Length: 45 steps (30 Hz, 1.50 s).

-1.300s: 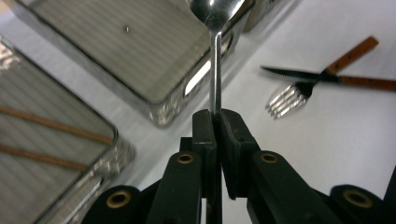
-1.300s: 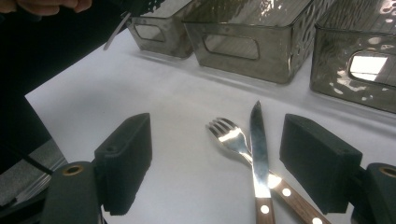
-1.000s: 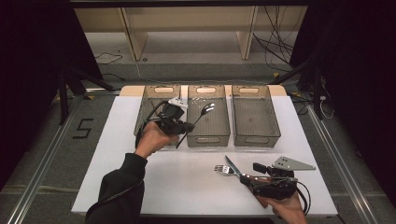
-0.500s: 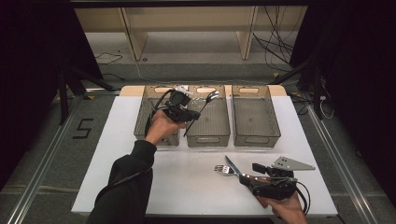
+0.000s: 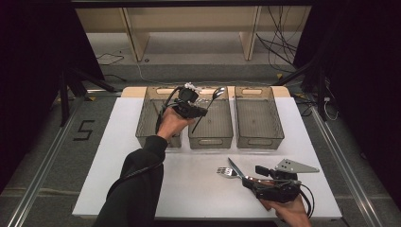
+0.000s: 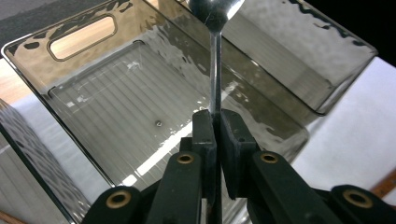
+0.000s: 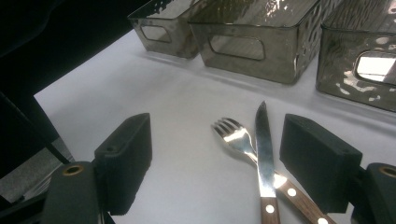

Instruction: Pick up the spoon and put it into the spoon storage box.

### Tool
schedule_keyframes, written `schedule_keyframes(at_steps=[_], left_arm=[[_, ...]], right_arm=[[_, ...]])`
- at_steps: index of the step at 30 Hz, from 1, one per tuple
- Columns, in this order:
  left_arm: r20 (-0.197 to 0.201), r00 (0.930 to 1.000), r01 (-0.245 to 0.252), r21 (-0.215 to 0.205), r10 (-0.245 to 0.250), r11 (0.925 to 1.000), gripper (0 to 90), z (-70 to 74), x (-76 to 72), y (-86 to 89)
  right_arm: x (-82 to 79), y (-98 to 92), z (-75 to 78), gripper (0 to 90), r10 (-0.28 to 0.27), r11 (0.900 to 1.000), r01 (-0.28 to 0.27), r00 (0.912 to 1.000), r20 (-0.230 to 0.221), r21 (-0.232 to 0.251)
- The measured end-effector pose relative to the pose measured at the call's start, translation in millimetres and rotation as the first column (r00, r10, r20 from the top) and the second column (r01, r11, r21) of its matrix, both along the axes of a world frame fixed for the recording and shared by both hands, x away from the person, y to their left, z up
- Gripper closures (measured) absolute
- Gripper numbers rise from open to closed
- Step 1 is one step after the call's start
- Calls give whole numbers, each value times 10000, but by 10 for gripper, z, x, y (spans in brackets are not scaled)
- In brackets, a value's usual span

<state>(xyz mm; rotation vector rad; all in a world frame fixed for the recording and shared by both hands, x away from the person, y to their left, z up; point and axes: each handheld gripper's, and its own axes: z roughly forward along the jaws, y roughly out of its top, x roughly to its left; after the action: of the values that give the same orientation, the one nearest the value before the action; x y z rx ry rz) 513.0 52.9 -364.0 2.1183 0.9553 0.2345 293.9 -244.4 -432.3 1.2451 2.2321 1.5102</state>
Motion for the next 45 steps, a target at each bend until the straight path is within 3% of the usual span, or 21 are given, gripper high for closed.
schedule_keyframes(at_steps=[14,32,38,45], left_arm=[[106,9988,-479,125,478,9988,846,-121,109,-63],[-506,9949,-845,461,868,9954,829,-382,158,-69],[-677,9923,-1037,71,1040,9946,495,-312,146,-62],[-667,9938,-906,-209,891,9957,311,-202,41,22]], right_arm=[[-6,6,0,259,64,10000,-64,10000,-34,-10],[-10,16,-3,260,122,9999,-122,9999,-14,-59],[-9,17,-7,259,118,9999,-118,9999,-31,-70],[-11,15,-4,259,91,9999,-91,10000,-20,-89]])
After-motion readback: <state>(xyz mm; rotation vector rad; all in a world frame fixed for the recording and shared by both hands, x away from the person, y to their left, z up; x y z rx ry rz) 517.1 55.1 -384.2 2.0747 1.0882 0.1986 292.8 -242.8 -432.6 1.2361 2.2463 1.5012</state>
